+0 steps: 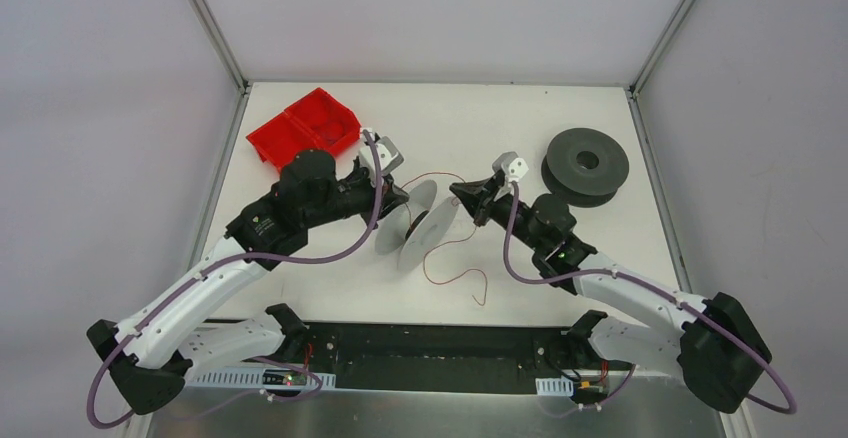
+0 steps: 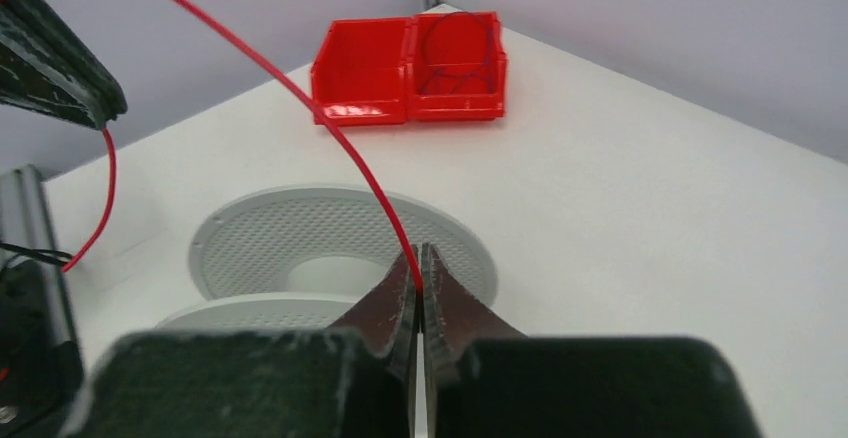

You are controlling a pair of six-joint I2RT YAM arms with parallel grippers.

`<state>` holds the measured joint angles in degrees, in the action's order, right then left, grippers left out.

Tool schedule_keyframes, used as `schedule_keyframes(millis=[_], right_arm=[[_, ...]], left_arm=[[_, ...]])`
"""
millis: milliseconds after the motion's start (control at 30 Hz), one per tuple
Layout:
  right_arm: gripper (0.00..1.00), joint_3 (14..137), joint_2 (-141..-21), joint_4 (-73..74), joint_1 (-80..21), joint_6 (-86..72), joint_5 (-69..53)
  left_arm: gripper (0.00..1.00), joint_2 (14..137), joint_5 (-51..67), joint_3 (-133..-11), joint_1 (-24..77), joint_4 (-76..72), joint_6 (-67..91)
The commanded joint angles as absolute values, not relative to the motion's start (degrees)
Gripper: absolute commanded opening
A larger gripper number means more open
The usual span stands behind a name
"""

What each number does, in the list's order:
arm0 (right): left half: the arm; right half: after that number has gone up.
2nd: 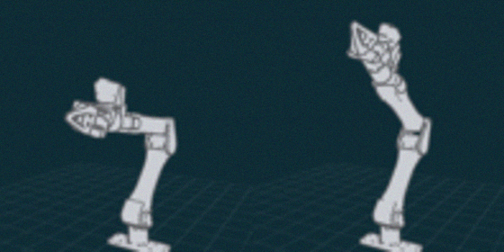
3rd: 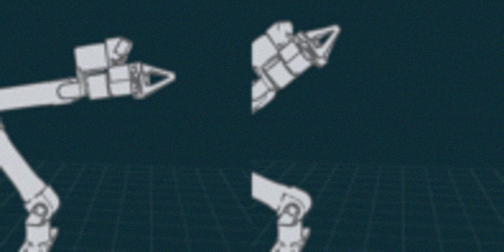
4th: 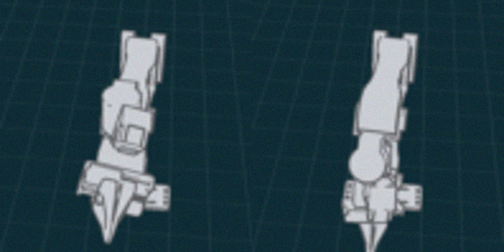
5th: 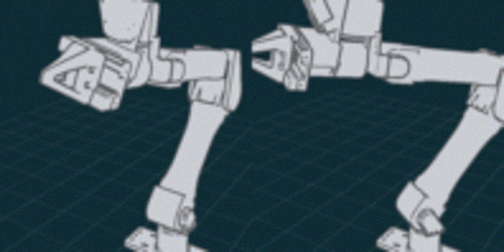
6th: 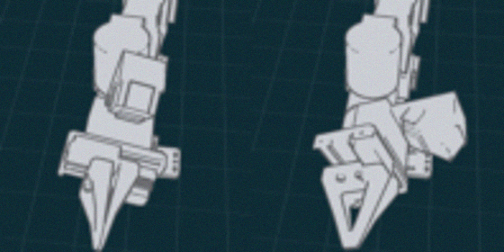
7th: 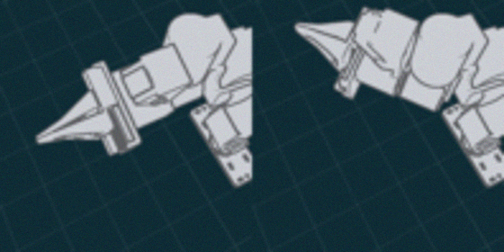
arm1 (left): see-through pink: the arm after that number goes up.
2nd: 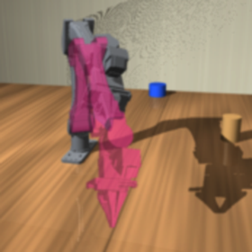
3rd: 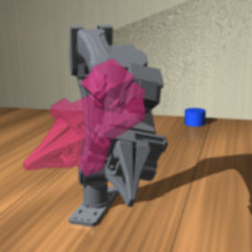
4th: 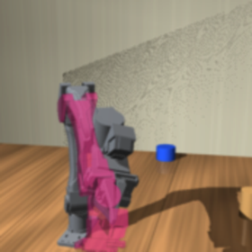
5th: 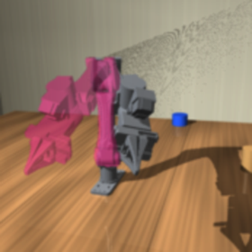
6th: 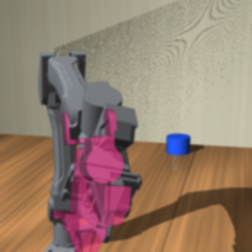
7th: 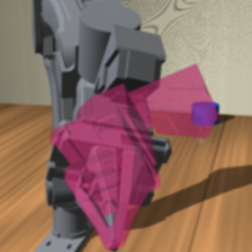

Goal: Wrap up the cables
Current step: Wrap the cable around the cable reel.

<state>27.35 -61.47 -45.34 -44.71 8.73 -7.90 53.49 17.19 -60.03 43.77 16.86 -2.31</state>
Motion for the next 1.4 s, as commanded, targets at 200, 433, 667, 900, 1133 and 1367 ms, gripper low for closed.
schedule_keyframes(millis=[200,433,667,900,1133,1367], right_arm=[[0.00,44.18,-60.90,-15.89,-39.60,29.79,-14.76],[0.00,49.40,-63.62,-4.84,-39.90,35.77,-19.67],[0.00,51.46,-64.91,-1.81,-41.02,37.32,-20.70],[0.00,51.50,-64.86,-1.31,-42.27,37.74,-19.01],[0.00,50.72,-64.99,-2.26,-42.92,37.02,-18.64],[0.00,50.62,-64.64,-2.37,-43.06,36.45,-19.09]], left_arm=[[0.00,59.60,7.88,-61.51,43.41,24.54,-2.03],[0.00,60.78,6.42,-61.46,43.37,25.69,-0.79],[0.12,59.60,8.07,-61.22,43.42,26.28,-1.31],[0.29,58.48,6.52,-60.93,43.41,26.94,-0.78],[0.46,60.43,3.94,-61.04,43.41,27.54,-0.75],[0.61,62.07,1.28,-61.48,43.41,27.60,-0.37]])
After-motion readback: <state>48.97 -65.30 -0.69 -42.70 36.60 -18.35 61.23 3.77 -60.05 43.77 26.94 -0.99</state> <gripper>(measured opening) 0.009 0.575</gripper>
